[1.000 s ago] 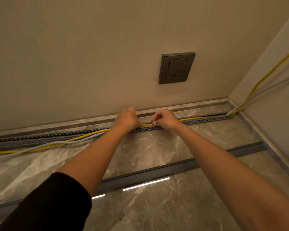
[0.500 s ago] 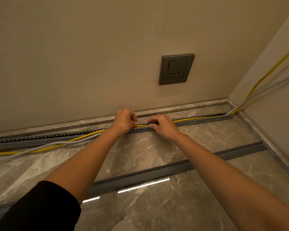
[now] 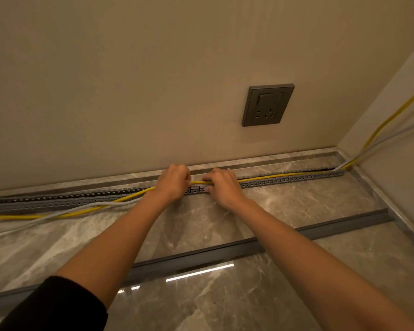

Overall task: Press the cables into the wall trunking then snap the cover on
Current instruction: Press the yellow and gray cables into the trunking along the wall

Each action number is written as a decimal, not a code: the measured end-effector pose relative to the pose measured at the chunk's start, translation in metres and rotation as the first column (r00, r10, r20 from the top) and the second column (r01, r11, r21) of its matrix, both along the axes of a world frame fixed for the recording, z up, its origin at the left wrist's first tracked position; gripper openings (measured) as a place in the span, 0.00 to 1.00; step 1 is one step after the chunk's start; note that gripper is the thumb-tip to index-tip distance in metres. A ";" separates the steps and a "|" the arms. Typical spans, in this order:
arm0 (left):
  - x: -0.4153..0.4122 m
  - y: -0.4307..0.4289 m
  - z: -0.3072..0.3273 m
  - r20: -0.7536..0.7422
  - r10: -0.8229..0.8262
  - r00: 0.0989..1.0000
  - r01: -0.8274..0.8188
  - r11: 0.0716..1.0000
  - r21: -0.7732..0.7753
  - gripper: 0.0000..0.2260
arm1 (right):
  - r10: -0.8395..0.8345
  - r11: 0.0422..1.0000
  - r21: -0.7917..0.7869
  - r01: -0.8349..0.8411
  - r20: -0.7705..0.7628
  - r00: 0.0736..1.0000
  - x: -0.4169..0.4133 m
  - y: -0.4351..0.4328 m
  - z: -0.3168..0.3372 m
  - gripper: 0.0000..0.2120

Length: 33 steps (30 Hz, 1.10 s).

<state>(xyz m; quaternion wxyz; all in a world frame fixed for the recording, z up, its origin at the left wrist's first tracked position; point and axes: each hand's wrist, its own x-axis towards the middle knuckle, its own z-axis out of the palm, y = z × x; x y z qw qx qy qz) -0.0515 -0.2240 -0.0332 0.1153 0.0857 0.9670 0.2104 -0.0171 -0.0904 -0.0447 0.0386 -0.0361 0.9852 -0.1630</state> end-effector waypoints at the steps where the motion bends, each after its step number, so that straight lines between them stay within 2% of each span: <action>1: -0.001 0.001 0.000 0.002 0.012 1.000 -0.012 1.000 0.005 0.08 | -0.009 1.000 -0.013 0.009 -0.010 1.000 0.000 -0.001 0.000 0.17; 4: -0.002 0.004 0.003 0.022 0.067 0.997 -0.067 0.998 0.005 0.10 | -0.039 0.999 -0.028 0.038 -0.039 0.998 0.003 -0.002 0.000 0.15; 7: -0.006 0.004 0.004 0.060 0.134 0.989 -0.135 0.991 0.009 0.12 | -0.003 0.999 0.036 0.005 -0.053 0.999 0.006 -0.004 0.000 0.12; 10: -0.007 0.003 0.006 0.097 0.174 0.980 -0.178 0.984 0.032 0.11 | 0.020 0.996 0.087 -0.012 -0.082 0.996 0.008 -0.004 -0.002 0.12; 15: -0.003 0.008 0.008 0.063 0.142 0.988 -0.146 0.987 0.067 0.05 | -0.011 0.997 0.080 0.020 -0.108 0.994 0.013 -0.007 -0.005 0.11; 21: -0.007 0.008 0.005 0.092 0.148 0.985 -0.159 0.979 0.126 0.15 | -0.008 0.997 0.078 0.018 -0.129 0.992 0.015 -0.006 -0.007 0.09; 25: -0.009 0.006 0.004 0.132 0.156 0.979 -0.176 0.971 0.161 0.17 | -0.025 0.999 0.033 0.031 -0.163 0.986 0.019 -0.007 -0.008 0.12; 30: -0.010 0.004 0.002 0.161 0.119 0.980 -0.148 0.972 0.181 0.17 | -0.012 0.999 0.028 0.016 -0.132 0.991 0.015 -0.003 -0.008 0.08; 33: -0.011 0.005 -0.001 0.204 0.161 0.966 -0.205 0.954 0.218 0.20 | -0.001 1.000 0.011 0.002 -0.135 0.991 0.012 -0.002 -0.008 0.08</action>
